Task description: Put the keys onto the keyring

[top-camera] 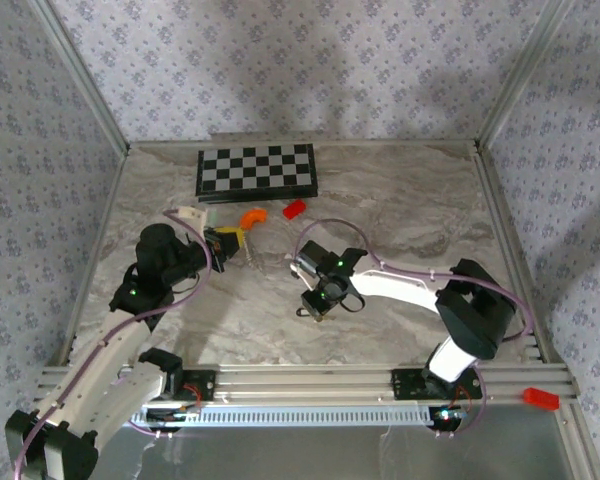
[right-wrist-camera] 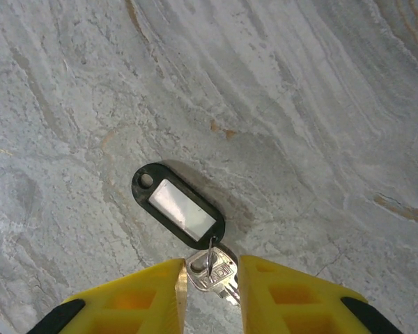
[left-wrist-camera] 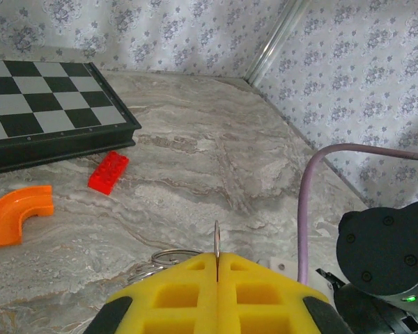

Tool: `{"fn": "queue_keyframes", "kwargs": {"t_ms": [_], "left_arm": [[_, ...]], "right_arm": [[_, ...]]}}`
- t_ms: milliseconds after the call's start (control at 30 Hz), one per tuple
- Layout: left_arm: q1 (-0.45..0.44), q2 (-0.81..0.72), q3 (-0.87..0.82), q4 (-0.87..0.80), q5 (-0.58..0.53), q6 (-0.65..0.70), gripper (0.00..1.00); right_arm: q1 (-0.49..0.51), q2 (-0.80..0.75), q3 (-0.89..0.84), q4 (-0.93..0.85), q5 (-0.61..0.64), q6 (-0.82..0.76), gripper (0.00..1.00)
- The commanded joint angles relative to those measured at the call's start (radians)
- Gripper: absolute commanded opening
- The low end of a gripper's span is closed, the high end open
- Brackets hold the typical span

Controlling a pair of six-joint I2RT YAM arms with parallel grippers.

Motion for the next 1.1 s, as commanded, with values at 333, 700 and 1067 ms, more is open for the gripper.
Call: {"fn": "queue_keyframes", "kwargs": {"t_ms": [333,700,1067], "left_arm": [[0.003,0.001,0.007,0.049,-0.003,0.015,0.00],[0.003,-0.008,-0.002,0.056,-0.004,0.012,0.00],[0.003,-0.010,-0.009,0.063,0.000,0.007,0.00]], "right_arm": [[0.021,0.072,0.023,-0.043,-0.024,-0.024,0.16],[0.021,0.074,0.015,-0.033,-0.023,-0.023,0.06],[0.022,-0.012,-0.040,0.035,-0.041,-0.023,0.00]]}}
